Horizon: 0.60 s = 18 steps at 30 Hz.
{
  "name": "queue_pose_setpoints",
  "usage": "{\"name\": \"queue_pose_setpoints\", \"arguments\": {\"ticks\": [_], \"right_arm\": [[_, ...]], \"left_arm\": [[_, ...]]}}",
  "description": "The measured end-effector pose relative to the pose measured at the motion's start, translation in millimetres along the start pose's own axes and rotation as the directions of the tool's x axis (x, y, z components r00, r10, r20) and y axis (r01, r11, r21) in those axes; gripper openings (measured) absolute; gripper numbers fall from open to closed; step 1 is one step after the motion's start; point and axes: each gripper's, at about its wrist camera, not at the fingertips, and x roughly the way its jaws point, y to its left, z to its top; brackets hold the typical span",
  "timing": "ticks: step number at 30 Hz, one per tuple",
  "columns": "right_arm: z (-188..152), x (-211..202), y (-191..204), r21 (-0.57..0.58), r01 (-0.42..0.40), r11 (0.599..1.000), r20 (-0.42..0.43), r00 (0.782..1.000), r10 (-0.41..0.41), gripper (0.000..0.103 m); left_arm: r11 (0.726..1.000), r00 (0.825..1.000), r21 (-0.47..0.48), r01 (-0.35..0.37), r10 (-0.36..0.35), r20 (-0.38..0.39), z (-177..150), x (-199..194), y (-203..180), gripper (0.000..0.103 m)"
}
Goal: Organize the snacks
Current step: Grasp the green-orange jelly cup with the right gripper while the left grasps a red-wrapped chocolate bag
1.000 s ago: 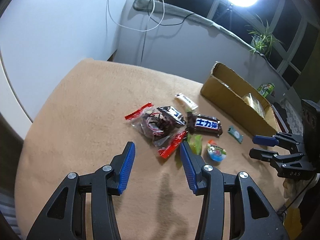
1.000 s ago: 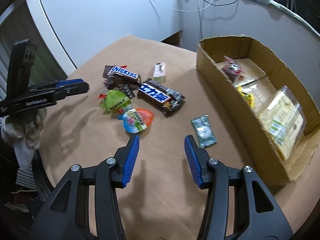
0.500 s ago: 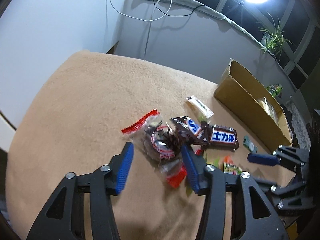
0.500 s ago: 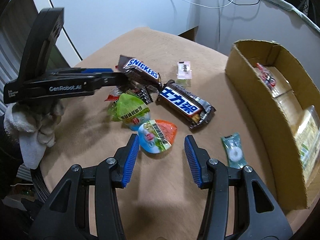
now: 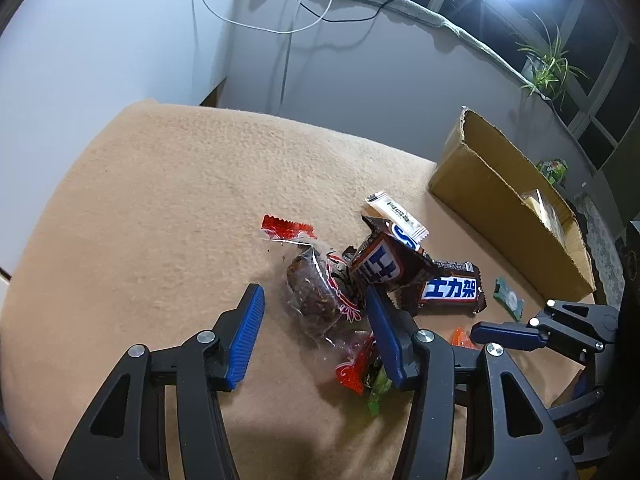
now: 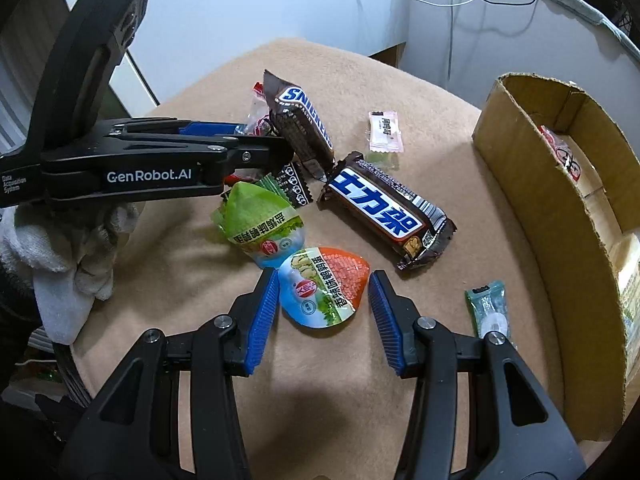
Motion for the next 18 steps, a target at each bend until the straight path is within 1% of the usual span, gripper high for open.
{"name": "queue_pose_setpoints", "arguments": {"ticks": [3, 6, 9, 13, 18], "right_arm": [[-1, 1, -2, 0.005, -0.003, 1.000, -0.001, 1.000, 0.003, 0.044], [0, 2, -4, 0.006, -0.004, 1.000, -0.001, 1.000, 0.004, 0.041], [-1, 1, -5, 0.015, -0.001, 1.000, 0.004, 1.000, 0.001, 0.037], [-5, 0, -6, 0.027, -0.007, 1.000, 0.012, 1.000, 0.007, 0.035], [-6, -9, -9, 0.038, -0.009, 0.999, 0.032, 0.999, 0.008, 0.035]], "left_arm": [[1.000, 1.000, 0.003, 0.001, -0.001, 0.003, 2, 1, -2, 0.051], [1.000, 1.000, 0.016, 0.017, -0.017, 0.012, 1, 1, -5, 0.038], [1.000, 1.000, 0.020, 0.014, -0.014, 0.025, 1, 1, -6, 0.037], [1.000, 0.999, 0.015, 0.016, -0.016, 0.035, 0, -2, -5, 0.035], [1.000, 0.998, -0.001, 0.007, -0.007, 0.060, -3, -15, 4, 0.035]]}}
